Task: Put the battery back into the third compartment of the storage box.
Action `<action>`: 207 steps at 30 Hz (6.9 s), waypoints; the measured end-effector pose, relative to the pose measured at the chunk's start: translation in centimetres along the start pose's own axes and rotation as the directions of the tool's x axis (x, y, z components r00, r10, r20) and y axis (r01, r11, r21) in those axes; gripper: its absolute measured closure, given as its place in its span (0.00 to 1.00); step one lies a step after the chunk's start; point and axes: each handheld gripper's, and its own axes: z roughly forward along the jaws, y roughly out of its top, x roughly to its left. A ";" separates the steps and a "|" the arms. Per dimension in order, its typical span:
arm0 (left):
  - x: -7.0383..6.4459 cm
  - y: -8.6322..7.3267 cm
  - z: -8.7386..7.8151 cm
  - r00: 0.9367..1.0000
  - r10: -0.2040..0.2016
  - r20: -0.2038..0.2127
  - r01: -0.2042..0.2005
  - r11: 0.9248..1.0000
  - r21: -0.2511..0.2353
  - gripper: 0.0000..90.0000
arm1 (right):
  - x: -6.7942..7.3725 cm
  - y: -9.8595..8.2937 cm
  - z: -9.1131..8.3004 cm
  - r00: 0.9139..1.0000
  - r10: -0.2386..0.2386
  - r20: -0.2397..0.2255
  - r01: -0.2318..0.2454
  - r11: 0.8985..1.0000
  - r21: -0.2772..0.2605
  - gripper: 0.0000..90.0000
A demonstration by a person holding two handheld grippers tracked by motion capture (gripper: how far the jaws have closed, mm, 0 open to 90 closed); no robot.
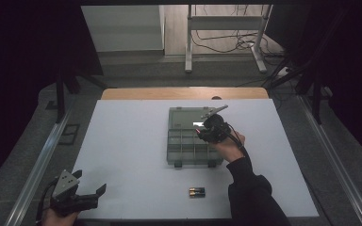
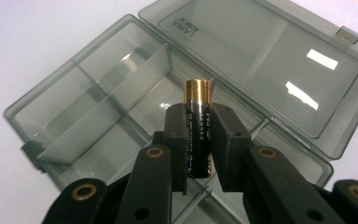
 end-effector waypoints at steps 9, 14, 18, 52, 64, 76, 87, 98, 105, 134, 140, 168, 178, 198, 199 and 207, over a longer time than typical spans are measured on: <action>0.0 0.0 0.0 1.000 0.004 0.000 -0.004 1.000 0.001 0.02 | -0.2 0.0 1.4 0.999 0.025 0.021 -0.026 1.000 0.006 0.76; 0.0 0.0 0.0 1.000 0.005 0.000 -0.005 1.000 0.002 0.02 | 0.2 -0.2 0.3 0.999 0.002 0.042 0.000 1.000 -0.031 0.54; -0.1 0.0 0.0 1.000 0.006 0.000 -0.006 1.000 0.004 0.02 | 0.5 -0.6 -0.6 0.999 -0.024 0.026 0.025 0.998 -0.054 0.36; -0.1 0.0 0.0 1.000 0.011 -0.002 -0.011 1.000 0.002 0.02 | 4.6 -5.1 -5.6 0.991 -0.104 -0.086 0.093 0.988 -0.123 0.02; -0.2 0.0 0.0 1.000 0.014 -0.002 -0.014 1.000 0.002 0.02 | 6.5 -6.6 -6.0 0.985 -0.150 -0.082 0.145 0.987 -0.066 0.03; -0.2 0.0 0.0 1.000 0.016 -0.002 -0.016 1.000 0.004 0.02 | 8.4 -7.5 -5.1 0.975 -0.203 -0.093 0.206 0.978 0.019 0.10; -0.2 0.0 0.1 1.000 0.017 -0.001 -0.017 1.000 0.004 0.02 | 9.1 -8.4 -3.0 0.958 -0.219 -0.185 0.244 0.961 0.127 0.46; -0.2 0.1 0.1 1.000 0.019 -0.002 -0.019 1.000 0.005 0.02 | 9.5 -8.7 -2.1 0.938 -0.259 -0.231 0.299 0.941 0.158 0.66; -0.3 0.1 0.1 1.000 0.022 -0.004 -0.022 1.000 0.009 0.02 | 9.5 -8.8 -1.5 0.928 -0.262 -0.263 0.312 0.935 0.170 0.77; -0.3 0.1 0.1 1.000 0.026 -0.001 -0.026 1.000 0.010 0.02 | 8.2 -7.9 -3.3 0.950 -0.242 -0.195 0.262 0.962 0.083 0.86; -0.2 0.1 0.1 1.000 0.023 -0.001 -0.023 1.000 0.012 0.02 | 7.5 -7.4 -3.8 0.960 -0.215 -0.178 0.228 0.972 0.059 0.86; -0.1 0.1 0.2 1.000 0.012 0.002 -0.012 1.000 0.013 0.02 | 3.6 -4.0 -4.3 0.991 -0.099 -0.093 0.096 0.995 -0.028 0.86; -0.1 0.1 0.2 1.000 0.013 0.001 -0.013 1.000 0.015 0.02 | 2.4 -2.5 -3.8 0.997 -0.060 -0.055 0.058 0.997 -0.045 0.86; -0.1 0.1 0.2 1.000 0.015 0.003 -0.015 1.000 0.015 0.03 | 0.2 -0.4 -0.4 0.999 0.027 0.025 -0.027 1.000 -0.005 0.86; -0.1 0.1 0.2 1.000 0.015 0.003 -0.015 1.000 0.015 0.02 | 0.1 -0.4 -0.2 0.999 0.033 0.028 -0.033 0.999 -0.001 0.85; -0.1 0.1 0.2 1.000 0.016 0.003 -0.016 1.000 0.015 0.03 | -0.6 -0.4 1.1 0.997 0.062 0.043 -0.062 0.998 0.016 0.85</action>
